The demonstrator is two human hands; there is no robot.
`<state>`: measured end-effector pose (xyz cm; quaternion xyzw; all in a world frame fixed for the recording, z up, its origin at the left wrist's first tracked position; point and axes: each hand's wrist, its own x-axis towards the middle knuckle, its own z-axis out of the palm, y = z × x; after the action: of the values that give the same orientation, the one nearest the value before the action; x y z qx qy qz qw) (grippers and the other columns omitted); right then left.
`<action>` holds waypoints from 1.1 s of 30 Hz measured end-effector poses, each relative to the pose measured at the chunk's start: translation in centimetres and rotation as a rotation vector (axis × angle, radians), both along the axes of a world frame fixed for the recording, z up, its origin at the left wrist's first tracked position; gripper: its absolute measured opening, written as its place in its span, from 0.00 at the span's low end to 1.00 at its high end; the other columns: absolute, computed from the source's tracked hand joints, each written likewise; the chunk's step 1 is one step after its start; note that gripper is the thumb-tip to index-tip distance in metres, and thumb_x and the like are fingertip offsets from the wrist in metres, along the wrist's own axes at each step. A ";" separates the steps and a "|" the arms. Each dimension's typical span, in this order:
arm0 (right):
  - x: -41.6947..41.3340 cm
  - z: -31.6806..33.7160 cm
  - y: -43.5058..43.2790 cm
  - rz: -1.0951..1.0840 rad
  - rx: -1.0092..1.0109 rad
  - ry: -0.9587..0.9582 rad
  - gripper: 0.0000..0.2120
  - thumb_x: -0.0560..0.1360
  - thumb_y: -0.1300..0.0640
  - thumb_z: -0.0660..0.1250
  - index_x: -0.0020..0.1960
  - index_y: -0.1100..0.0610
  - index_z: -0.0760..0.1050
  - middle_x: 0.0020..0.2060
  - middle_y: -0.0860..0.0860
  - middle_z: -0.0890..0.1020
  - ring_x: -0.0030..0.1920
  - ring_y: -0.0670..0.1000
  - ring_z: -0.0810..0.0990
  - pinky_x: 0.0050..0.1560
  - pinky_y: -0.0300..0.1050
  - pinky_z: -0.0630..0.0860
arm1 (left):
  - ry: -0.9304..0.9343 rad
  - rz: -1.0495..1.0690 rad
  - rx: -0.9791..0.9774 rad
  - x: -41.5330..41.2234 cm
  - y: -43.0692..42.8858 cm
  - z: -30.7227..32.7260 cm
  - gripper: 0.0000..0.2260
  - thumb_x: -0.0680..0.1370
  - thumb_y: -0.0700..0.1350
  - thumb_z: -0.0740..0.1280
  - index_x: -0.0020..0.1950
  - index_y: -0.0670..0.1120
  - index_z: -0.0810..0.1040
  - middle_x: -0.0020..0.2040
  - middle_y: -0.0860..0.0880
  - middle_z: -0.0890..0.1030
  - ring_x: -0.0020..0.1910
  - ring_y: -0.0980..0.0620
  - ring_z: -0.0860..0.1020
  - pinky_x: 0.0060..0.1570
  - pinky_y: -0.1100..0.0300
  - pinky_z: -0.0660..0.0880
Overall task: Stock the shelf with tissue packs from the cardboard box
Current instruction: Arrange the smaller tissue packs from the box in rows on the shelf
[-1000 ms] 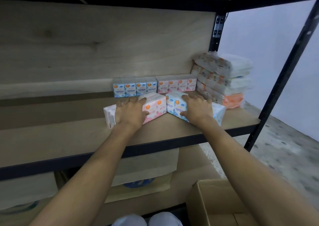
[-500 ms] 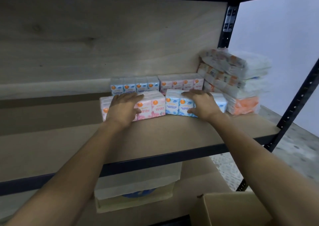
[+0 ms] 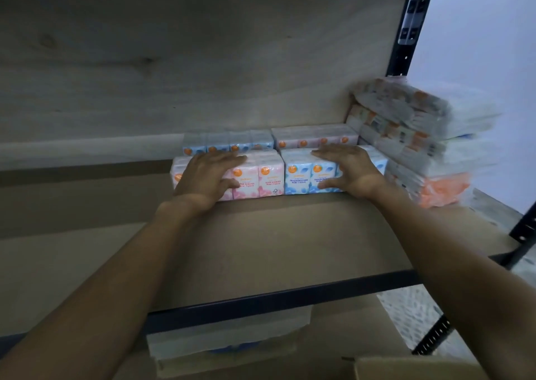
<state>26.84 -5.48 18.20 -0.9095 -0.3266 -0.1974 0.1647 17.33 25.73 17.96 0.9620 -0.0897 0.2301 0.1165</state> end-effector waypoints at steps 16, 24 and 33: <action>4.9 -0.5 0.5 0.067 0.005 -0.064 0.39 0.60 0.45 0.79 0.68 0.51 0.72 0.66 0.53 0.76 0.67 0.54 0.72 0.68 0.56 0.67 | -0.150 -0.031 0.069 3.3 1.1 -1.2 0.26 0.71 0.48 0.72 0.68 0.52 0.73 0.68 0.48 0.75 0.67 0.44 0.72 0.67 0.46 0.64; 5.8 -0.5 0.6 0.092 0.006 -0.065 0.38 0.61 0.46 0.79 0.68 0.51 0.72 0.66 0.53 0.75 0.68 0.53 0.71 0.69 0.49 0.66 | -0.172 -0.003 0.084 4.4 1.2 -1.6 0.25 0.71 0.50 0.69 0.68 0.53 0.73 0.68 0.48 0.75 0.67 0.44 0.72 0.67 0.43 0.65; 5.0 0.1 0.8 0.051 -0.044 -0.047 0.38 0.61 0.46 0.79 0.69 0.50 0.70 0.67 0.51 0.75 0.67 0.52 0.72 0.68 0.48 0.66 | -0.139 -0.002 0.064 4.0 0.9 -1.1 0.26 0.71 0.48 0.72 0.69 0.53 0.72 0.69 0.49 0.73 0.68 0.46 0.71 0.68 0.47 0.64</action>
<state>31.84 -4.65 18.33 -0.8994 -0.3578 -0.2073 0.1419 21.35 26.60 16.83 0.9468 -0.1062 0.2934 0.0792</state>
